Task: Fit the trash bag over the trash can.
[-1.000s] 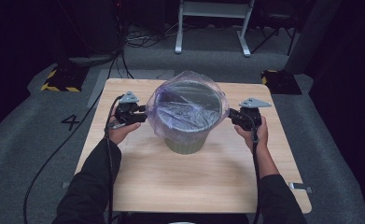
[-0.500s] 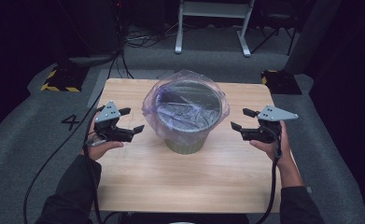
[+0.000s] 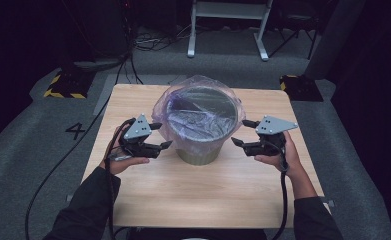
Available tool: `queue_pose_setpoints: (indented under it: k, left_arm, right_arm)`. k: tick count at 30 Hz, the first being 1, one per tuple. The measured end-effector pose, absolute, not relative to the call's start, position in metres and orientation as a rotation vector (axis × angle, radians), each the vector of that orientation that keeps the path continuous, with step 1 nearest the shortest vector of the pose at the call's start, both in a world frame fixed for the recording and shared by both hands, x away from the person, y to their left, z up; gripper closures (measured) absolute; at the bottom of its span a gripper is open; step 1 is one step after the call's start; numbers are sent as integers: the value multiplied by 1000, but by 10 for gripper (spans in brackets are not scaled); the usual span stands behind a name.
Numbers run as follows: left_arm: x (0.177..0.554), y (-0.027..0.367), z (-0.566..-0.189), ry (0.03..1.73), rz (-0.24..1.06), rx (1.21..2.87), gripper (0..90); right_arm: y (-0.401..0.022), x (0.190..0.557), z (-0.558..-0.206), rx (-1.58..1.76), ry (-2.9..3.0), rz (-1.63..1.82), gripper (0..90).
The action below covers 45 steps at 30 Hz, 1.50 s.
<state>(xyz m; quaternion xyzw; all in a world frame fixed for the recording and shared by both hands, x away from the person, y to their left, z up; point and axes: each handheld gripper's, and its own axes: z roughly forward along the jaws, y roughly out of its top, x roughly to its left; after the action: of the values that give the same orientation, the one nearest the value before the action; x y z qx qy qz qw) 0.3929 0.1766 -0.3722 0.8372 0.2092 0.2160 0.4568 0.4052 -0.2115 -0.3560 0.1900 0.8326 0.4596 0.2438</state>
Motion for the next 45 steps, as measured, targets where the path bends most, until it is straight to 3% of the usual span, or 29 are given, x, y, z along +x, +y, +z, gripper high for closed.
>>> queue_pose_setpoints:
  k: [2,6,10,14,36,45]
  left_arm:
    - [396,175,-375,513,519,2067,470]
    - [400,174,-379,504,518,2056,648]
    - [403,170,-383,497,537,2061,776]
    - [405,167,-389,487,534,2061,887]
    - [408,154,-424,451,498,2198,897]
    - [418,160,-442,508,483,2261,834]
  right_arm:
    - [-209,408,-360,515,2299,1258,377]
    - [-204,411,-366,502,2319,1263,568]
    - [-202,411,-371,501,2297,1260,771]
    - [-204,412,-375,517,2286,1296,891]
    - [-195,414,-402,519,2448,1140,900]
    - [-197,426,-413,632,2482,1021,900]
